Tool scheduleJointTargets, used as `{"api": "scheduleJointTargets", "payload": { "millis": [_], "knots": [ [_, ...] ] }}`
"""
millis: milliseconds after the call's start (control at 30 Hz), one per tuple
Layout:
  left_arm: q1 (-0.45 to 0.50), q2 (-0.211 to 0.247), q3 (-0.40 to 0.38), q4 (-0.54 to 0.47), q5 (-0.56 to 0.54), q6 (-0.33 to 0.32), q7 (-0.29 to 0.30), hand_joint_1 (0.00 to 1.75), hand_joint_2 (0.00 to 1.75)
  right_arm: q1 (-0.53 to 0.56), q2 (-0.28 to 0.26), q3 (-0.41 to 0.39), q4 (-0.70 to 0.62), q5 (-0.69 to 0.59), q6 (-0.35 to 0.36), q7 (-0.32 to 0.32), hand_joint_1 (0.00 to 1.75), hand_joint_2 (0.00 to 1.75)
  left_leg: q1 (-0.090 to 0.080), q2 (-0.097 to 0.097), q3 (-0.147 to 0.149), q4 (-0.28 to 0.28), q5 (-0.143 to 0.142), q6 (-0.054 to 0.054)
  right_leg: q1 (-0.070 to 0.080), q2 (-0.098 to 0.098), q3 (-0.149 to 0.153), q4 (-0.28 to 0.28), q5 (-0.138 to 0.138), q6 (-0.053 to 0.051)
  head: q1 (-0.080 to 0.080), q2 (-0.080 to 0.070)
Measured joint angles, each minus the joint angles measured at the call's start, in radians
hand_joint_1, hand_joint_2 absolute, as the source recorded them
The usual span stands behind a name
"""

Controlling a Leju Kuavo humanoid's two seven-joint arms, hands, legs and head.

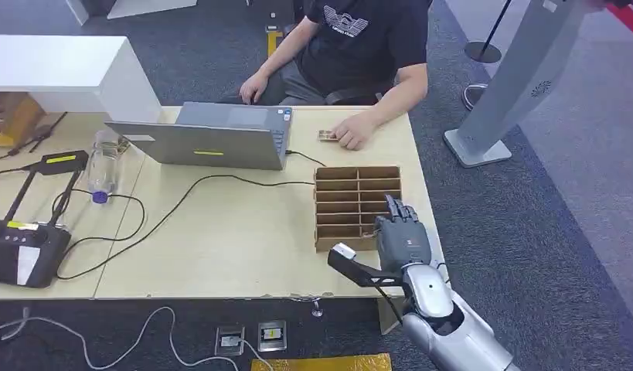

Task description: Pass the card to the sensor for recognition and then transmit it.

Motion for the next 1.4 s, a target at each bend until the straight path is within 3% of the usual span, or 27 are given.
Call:
{"api": "scheduleJointTargets", "payload": {
  "millis": [1100,1133,1167,1400],
  "knots": [
    [0.000,0.000,-0.007,0.000,-0.005,0.005,0.000,0.00,0.00,0.018,0.000,-0.010,-0.009,-0.007,-0.014,0.000,1.75,1.75,0.000,0.000,0.002,0.000,0.000,0.000,0.000,0.001,0.002,0.000,0.000,0.000,0.000,0.000],
    [0.000,0.000,-0.007,0.000,-0.005,0.005,0.000,0.00,0.00,0.018,0.000,-0.010,-0.009,-0.008,-0.016,0.000,0.42,1.75,0.000,0.000,0.002,0.000,0.000,0.000,0.000,0.001,0.002,0.000,0.000,0.000,0.000,0.000],
    [0.000,0.000,-0.007,0.000,-0.005,0.005,0.000,0.00,0.00,0.019,0.000,-0.010,-0.009,-0.008,-0.018,0.000,0.00,1.75,0.000,0.000,0.002,0.000,0.000,0.000,0.000,0.001,0.002,0.000,0.000,0.000,0.000,0.000],
    [0.001,0.000,-0.008,0.000,-0.005,0.008,0.000,0.00,0.00,0.037,0.001,-0.010,-0.008,-0.014,-0.032,-0.001,0.00,1.75,0.000,0.000,0.001,0.000,0.000,0.000,0.000,0.001,0.001,0.000,0.000,0.000,0.000,0.000]
  ]
}}
